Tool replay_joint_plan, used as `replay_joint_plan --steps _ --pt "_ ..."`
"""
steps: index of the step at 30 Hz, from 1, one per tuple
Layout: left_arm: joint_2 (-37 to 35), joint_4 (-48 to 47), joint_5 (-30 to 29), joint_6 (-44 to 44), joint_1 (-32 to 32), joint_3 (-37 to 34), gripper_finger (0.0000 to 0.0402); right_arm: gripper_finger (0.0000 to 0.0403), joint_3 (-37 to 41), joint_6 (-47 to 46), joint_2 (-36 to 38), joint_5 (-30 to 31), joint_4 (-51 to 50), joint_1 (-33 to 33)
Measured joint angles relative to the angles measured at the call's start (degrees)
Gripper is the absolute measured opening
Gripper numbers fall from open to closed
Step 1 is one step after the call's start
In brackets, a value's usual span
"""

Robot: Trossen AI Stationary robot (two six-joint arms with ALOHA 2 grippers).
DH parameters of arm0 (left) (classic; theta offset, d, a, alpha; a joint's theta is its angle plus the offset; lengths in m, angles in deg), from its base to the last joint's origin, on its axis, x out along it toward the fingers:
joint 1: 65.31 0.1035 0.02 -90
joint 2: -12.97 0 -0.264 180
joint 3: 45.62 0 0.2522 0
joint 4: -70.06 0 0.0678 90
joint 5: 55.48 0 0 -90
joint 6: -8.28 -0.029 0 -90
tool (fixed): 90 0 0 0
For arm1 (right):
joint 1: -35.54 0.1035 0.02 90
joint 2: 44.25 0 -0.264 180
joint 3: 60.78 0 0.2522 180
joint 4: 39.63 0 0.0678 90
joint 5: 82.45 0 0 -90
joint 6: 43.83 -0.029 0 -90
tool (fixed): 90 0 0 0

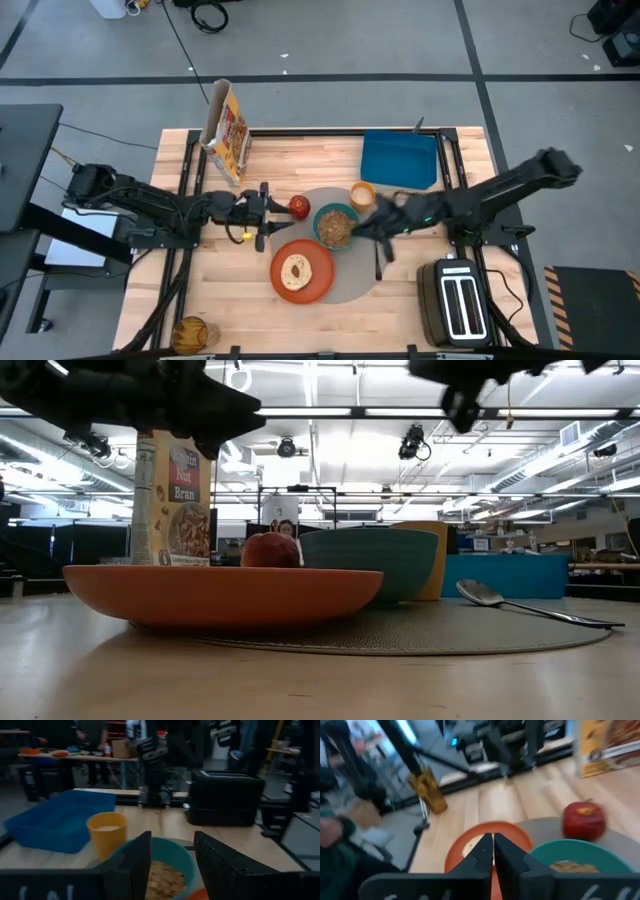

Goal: Arrange a breakfast setting
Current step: Return to Home Position

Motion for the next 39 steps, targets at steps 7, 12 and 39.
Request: replay_joint_plan --steps 7,12,39 --pt "0.00 1.21 0.18 0.64 5.97 0.00 0.0157 0.0028 8.12 -2.78 15.09 -0.02 1.01 -0.14" --pt "0.00 1.37 0.15 0.56 10.19 0.00 0.0157 0.0027 15.26 6.38 22.52 -4.43 2.23 -5.06" --pt "-13.84 -9.76 0.15 -3.93 14.89 0.00 0.0157 0.0029 33.04 19.61 62.60 -12.15 -3.33 -15.03"
